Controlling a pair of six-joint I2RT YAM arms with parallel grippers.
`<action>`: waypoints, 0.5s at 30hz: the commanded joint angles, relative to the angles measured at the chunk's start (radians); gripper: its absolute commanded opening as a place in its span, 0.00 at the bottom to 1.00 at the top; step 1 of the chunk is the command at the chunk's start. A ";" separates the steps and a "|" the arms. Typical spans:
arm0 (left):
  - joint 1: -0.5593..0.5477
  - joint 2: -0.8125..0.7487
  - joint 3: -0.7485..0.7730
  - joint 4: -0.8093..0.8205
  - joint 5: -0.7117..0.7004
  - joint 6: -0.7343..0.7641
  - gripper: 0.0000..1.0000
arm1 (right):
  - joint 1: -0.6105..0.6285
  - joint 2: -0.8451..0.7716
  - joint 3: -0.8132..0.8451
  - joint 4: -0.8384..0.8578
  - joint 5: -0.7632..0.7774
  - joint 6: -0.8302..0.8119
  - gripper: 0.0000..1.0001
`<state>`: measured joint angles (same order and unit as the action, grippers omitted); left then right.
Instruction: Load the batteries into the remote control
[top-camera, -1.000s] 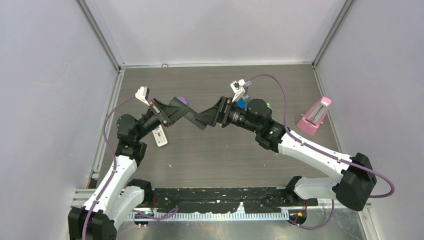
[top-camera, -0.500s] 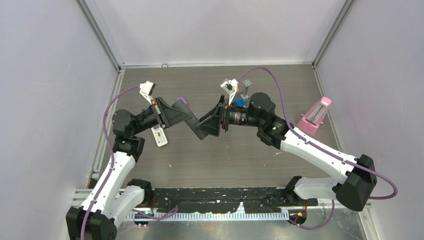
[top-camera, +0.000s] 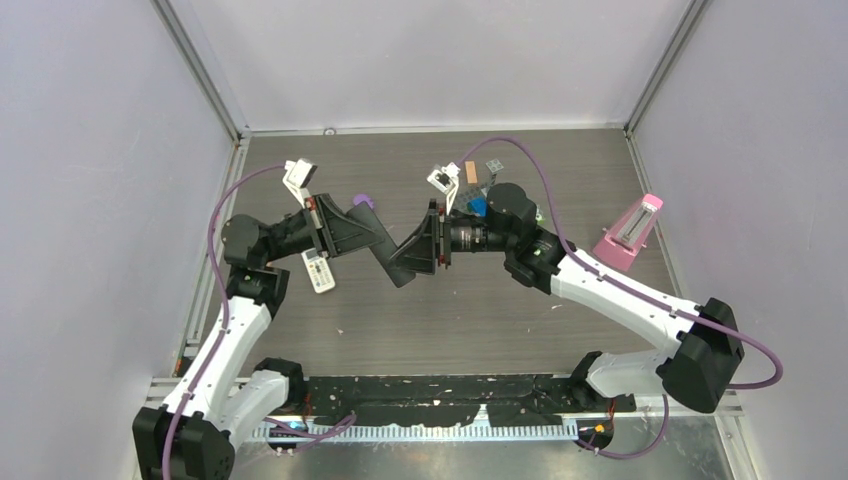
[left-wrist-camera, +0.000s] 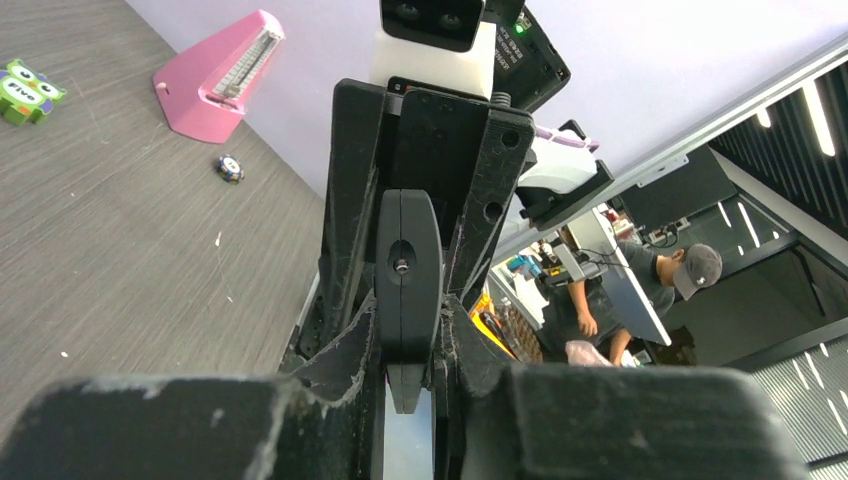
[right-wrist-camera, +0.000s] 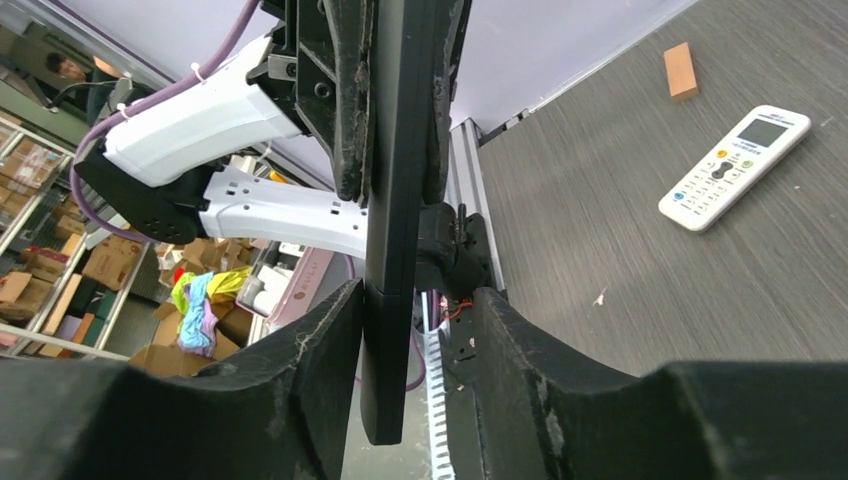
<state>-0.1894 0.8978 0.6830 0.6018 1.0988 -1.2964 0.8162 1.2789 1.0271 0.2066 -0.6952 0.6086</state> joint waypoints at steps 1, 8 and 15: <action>0.004 -0.002 0.056 0.069 0.058 -0.004 0.00 | -0.003 0.017 0.055 0.040 -0.017 0.033 0.46; 0.004 -0.015 0.054 0.057 0.049 0.026 0.35 | -0.002 0.020 0.046 0.044 -0.009 0.058 0.16; 0.006 -0.092 0.094 -0.414 -0.097 0.360 0.72 | -0.005 -0.010 0.040 -0.054 0.117 0.019 0.08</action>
<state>-0.1841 0.8608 0.7090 0.4988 1.1011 -1.1709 0.8173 1.2964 1.0462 0.1898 -0.6777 0.6567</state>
